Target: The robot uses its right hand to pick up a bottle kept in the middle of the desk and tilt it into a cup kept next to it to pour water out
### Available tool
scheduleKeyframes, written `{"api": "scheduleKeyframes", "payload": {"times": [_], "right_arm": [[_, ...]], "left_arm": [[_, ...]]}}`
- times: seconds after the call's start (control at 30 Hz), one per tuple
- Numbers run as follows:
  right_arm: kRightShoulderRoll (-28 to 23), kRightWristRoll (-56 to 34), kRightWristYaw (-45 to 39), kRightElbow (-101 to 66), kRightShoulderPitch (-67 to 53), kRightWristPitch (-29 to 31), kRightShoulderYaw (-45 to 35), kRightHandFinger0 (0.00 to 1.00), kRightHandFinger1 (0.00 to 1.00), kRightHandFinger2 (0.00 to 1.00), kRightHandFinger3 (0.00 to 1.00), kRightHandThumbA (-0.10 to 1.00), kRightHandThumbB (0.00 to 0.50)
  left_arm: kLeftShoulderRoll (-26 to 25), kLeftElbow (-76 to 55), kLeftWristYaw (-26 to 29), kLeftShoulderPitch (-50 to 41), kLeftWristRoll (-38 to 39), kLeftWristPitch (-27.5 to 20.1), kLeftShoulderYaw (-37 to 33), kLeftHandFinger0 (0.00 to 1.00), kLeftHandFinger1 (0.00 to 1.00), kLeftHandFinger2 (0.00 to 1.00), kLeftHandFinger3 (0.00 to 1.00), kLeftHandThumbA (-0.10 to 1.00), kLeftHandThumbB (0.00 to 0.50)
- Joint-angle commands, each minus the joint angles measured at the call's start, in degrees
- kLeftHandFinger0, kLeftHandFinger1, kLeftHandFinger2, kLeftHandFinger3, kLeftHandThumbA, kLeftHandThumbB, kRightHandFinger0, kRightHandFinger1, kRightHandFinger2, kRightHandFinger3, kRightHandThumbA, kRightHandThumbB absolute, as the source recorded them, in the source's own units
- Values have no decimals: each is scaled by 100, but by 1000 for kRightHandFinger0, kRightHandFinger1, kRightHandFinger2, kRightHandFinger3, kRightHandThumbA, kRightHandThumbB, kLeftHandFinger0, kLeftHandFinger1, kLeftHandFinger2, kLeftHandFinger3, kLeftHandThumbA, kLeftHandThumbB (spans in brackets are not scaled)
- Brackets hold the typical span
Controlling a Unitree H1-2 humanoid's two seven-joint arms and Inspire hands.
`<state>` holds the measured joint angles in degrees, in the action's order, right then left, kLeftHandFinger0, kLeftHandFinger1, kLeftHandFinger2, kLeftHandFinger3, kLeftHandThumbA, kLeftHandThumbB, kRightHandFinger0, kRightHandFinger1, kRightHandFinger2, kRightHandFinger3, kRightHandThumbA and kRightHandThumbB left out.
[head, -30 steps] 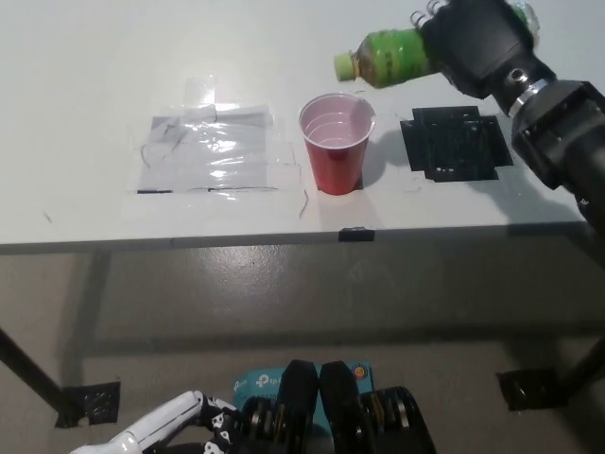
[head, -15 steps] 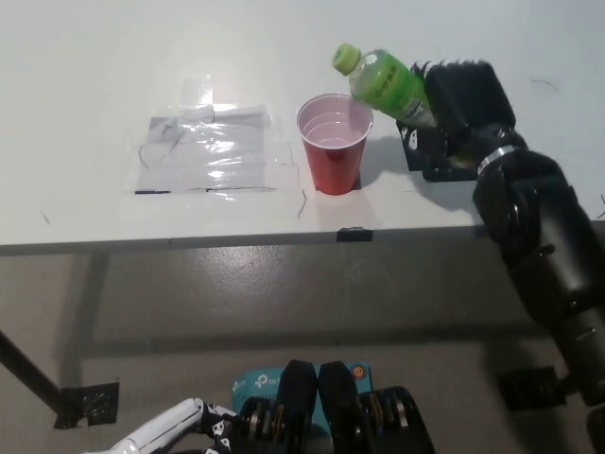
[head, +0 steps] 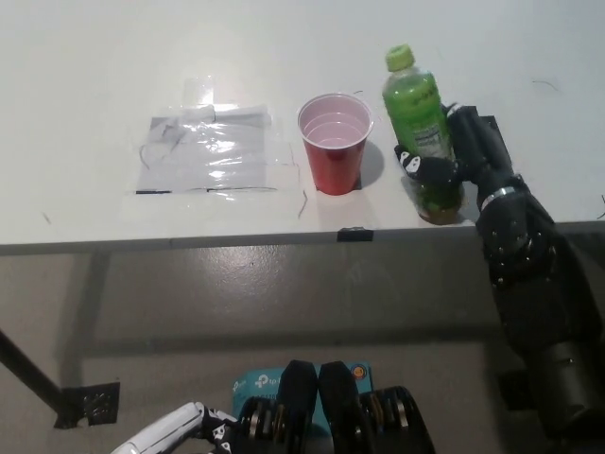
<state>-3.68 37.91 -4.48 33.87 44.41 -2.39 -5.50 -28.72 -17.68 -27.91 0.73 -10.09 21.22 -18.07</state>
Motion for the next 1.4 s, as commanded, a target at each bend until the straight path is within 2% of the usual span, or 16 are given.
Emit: {"api": "scheduleKeyframes", "payload": {"times": [0.0, 0.17, 0.27, 0.47, 0.73, 0.83, 0.9, 1.0, 1.03, 1.1, 1.13, 1.17, 1.2, 1.23, 1.27, 1.37], "right_arm": [[223, -2700, 475, -169, 826, 1182, -1300, 0, 0, 72, 407, -100, 1], [68, -1694, 1550, -14, 731, 2192, -948, 0, 0, 0, 406, -100, 29], [-35, -1114, 2252, 200, 680, 2733, -702, 0, 0, 1, 435, -100, 1], [-258, -90, 3378, 402, 694, 2856, -154, 17, 103, 130, 477, -100, 0], [-379, 440, 4438, 800, 776, 2930, 279, 1, 90, 54, 477, -5, 0], [-324, 361, 4637, 1094, 729, 2931, 354, 40, 126, 228, 647, -32, 0], [-276, 310, 4686, 1242, 688, 2902, 330, 48, 115, 268, 741, -22, 0], [-252, 255, 4830, 1481, 651, 2918, 390, 20, 78, 362, 942, 86, 0], [-232, 256, 4893, 1587, 625, 2887, 401, 46, 95, 478, 1000, 152, 0], [-198, 160, 4879, 1706, 597, 2830, 396, 89, 144, 599, 1000, 234, 0], [-165, 126, 4928, 1826, 579, 2748, 395, 193, 287, 769, 1000, 254, 40], [-131, 66, 4848, 1987, 603, 2669, 420, 535, 855, 1000, 1000, 459, 63], [-123, 47, 4811, 2011, 600, 2579, 432, 643, 961, 1000, 1000, 520, 46], [-132, 57, 4853, 2099, 616, 2566, 473, 935, 1000, 1000, 1000, 553, 73], [-133, 72, 4777, 2105, 619, 2326, 516, 1000, 1000, 1000, 1000, 654, 86], [-144, 46, 4940, 2211, 637, 2271, 625, 1000, 1000, 1000, 1000, 658, 124]], "left_arm": [[-101, -314, 24, -111, -111, -107, 33, 837, 756, 786, 982, 1000, 414], [-51, -272, 47, -180, -72, -101, 44, 828, 752, 779, 989, 976, 396], [-25, -292, 61, -239, -107, -17, 25, 858, 762, 786, 998, 980, 413], [18, -283, 65, -280, -70, -46, 57, 883, 771, 780, 989, 961, 409], [28, -293, 30, -240, -72, 25, 62, 887, 777, 792, 997, 945, 404], [8, -268, 45, -232, -136, -36, 39, 890, 776, 795, 990, 969, 403], [9, -257, 45, -220, -156, -63, 22, 892, 776, 794, 992, 979, 405], [8, -267, 47, -222, -146, -72, 33, 882, 771, 791, 991, 964, 399], [2, -257, 39, -222, -126, -112, 38, 874, 772, 796, 994, 964, 394], [-3, -262, 31, -222, -119, -121, 40, 864, 771, 798, 995, 968, 397], [-13, -241, 15, -218, -84, -173, 48, 839, 759, 796, 982, 968, 394], [-2, -234, 69, -242, -104, -227, 76, 842, 756, 792, 978, 972, 403], [-2, -243, 67, -245, -99, -210, 80, 844, 756, 791, 979, 972, 404], [-6, -235, 70, -249, -98, -251, 82, 845, 753, 791, 980, 982, 399], [-5, -249, 69, -243, -126, -186, 71, 858, 754, 795, 982, 993, 404], [-14, -237, 50, -234, -121, -180, 67, 879, 769, 806, 987, 983, 397]]}}
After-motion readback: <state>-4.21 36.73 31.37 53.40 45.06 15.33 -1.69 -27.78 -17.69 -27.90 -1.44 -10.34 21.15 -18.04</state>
